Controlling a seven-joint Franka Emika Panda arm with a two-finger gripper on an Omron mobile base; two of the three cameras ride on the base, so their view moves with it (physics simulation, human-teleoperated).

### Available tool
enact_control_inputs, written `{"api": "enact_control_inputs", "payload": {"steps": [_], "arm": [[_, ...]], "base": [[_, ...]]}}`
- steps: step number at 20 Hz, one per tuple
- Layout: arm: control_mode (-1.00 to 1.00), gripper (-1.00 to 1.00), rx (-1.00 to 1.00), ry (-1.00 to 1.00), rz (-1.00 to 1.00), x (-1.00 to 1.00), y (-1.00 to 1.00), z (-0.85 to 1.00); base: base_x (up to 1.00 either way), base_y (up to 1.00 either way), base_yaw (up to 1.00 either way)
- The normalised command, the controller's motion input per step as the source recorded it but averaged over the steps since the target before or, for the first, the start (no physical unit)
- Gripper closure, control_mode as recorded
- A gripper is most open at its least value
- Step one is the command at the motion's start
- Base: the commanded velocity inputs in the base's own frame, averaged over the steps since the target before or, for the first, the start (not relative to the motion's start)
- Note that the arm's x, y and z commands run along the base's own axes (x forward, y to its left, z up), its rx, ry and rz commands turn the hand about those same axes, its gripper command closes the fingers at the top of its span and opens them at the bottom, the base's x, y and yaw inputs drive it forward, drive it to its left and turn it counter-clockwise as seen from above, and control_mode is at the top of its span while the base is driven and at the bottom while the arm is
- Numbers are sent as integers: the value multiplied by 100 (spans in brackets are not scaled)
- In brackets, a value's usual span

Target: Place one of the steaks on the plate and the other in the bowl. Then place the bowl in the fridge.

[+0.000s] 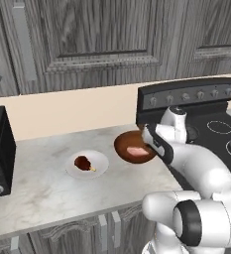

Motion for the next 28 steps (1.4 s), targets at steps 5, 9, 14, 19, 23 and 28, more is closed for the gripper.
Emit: {"api": "enact_control_inputs", "payload": {"steps": [5, 9, 14, 19, 23, 28], "arm": [[-100, 100, 24, 17, -8, -22, 5, 4], [-100, 100, 23, -7, -5, -53, 1, 14], [-100, 100, 1, -1, -9, -57, 0, 39], [-100, 100, 0, 0, -8, -81, 0, 49], [-100, 100, 0, 0, -4, -87, 0, 31], [-100, 100, -9, 0, -1, -25, 0, 8]], "base": [[0, 0, 0], [0, 0, 0], [0, 0, 0], [0, 0, 0], [0, 0, 0], [0, 0, 0]]}}
